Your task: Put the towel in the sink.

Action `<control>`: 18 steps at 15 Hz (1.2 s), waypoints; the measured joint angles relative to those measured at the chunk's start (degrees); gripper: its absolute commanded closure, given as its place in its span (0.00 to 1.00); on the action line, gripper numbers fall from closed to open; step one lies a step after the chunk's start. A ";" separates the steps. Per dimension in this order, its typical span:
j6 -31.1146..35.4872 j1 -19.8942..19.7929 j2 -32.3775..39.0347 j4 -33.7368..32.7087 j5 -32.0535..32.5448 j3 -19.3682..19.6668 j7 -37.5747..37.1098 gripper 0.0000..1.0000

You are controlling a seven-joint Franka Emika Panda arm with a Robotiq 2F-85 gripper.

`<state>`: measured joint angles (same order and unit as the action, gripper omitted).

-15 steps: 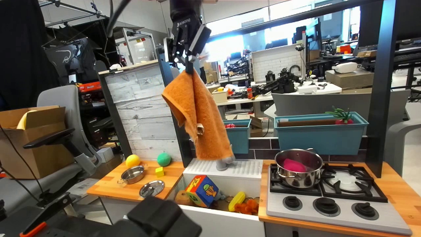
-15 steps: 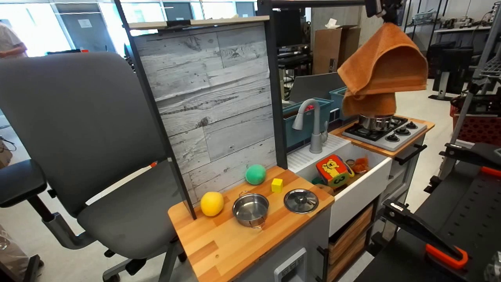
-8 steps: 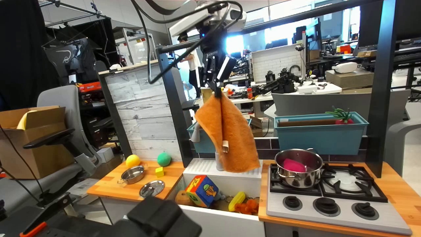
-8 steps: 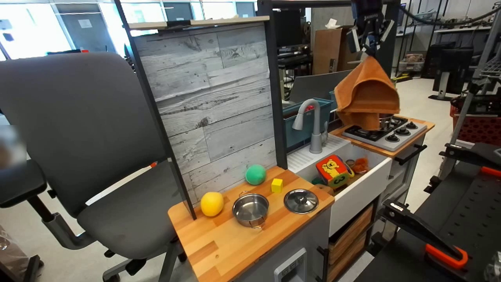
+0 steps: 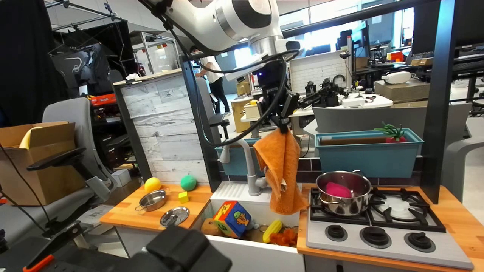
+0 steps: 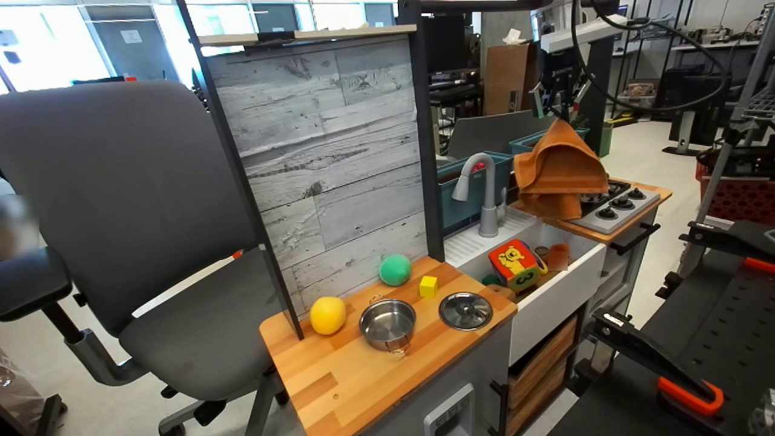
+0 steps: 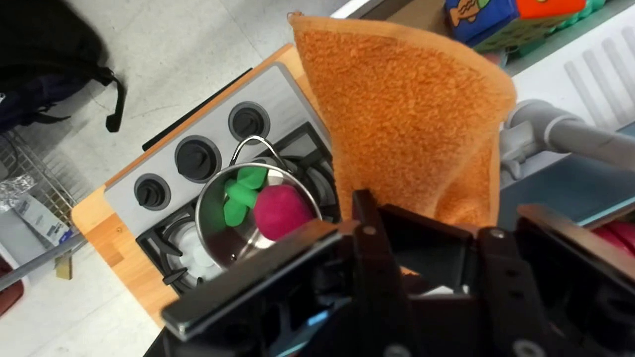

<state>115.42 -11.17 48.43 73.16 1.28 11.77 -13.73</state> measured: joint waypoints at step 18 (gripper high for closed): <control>2.51 0.11 2.69 -2.72 0.50 1.75 -7.12 0.13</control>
<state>117.93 -11.06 51.12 70.44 1.78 13.51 -20.86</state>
